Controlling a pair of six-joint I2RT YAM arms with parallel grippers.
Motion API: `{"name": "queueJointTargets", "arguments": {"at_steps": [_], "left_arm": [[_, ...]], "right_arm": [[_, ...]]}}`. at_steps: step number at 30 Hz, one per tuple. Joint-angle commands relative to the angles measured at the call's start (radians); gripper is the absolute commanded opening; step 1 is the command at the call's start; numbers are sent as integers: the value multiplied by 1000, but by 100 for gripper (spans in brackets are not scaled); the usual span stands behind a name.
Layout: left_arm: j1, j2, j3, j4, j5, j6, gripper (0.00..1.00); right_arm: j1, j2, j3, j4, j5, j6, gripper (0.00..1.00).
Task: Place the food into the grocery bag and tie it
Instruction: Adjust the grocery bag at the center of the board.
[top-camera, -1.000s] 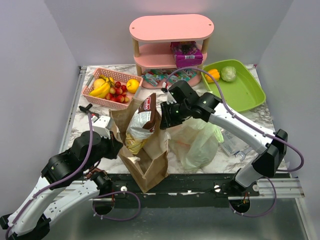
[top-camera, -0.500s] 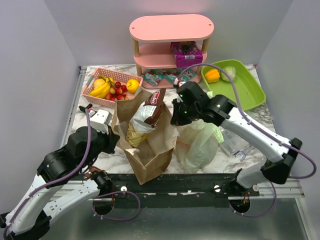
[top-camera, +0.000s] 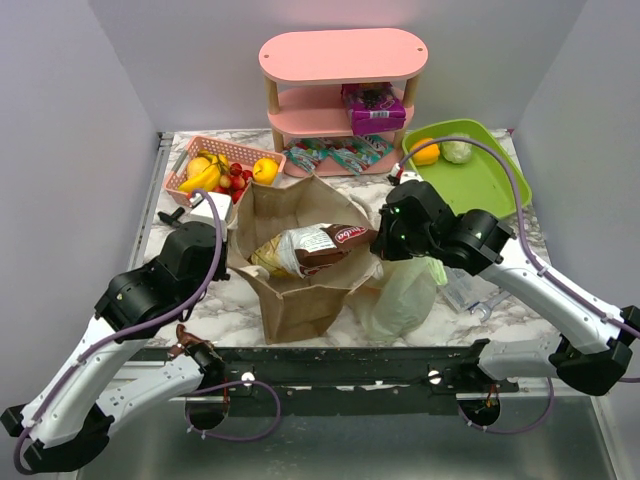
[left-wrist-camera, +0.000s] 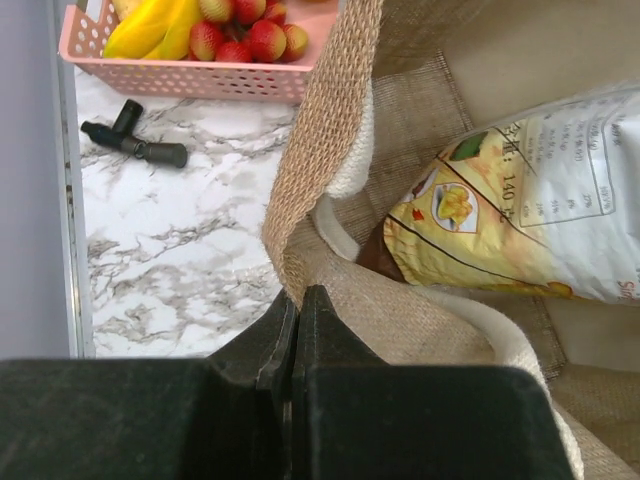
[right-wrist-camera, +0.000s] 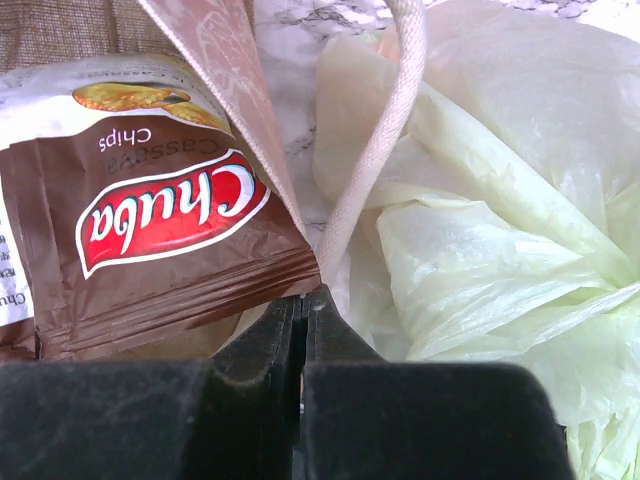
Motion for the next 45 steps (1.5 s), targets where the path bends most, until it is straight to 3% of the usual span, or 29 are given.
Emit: {"name": "queueJointTargets", "arguments": {"at_steps": [1, 4, 6, 16, 32, 45], "left_arm": [[32, -11, -23, -13, -60, 30, 0], [37, -21, -83, 9, -1, 9, 0], [37, -32, -122, 27, 37, -3, 0], [44, -66, -195, 56, 93, -28, 0], [48, -130, -267, 101, 129, -36, 0], [48, -194, -314, 151, 151, -30, 0]], "right_arm": [[-1, -4, 3, -12, 3, -22, 7], [0, 15, 49, 0, -46, -49, 51], [-1, 24, 101, 7, -70, -55, 69], [-1, 63, 196, 95, -351, -166, 98], [-1, 351, 348, -30, -163, 94, 100], [0, 437, 315, 96, -214, 95, 97]]}}
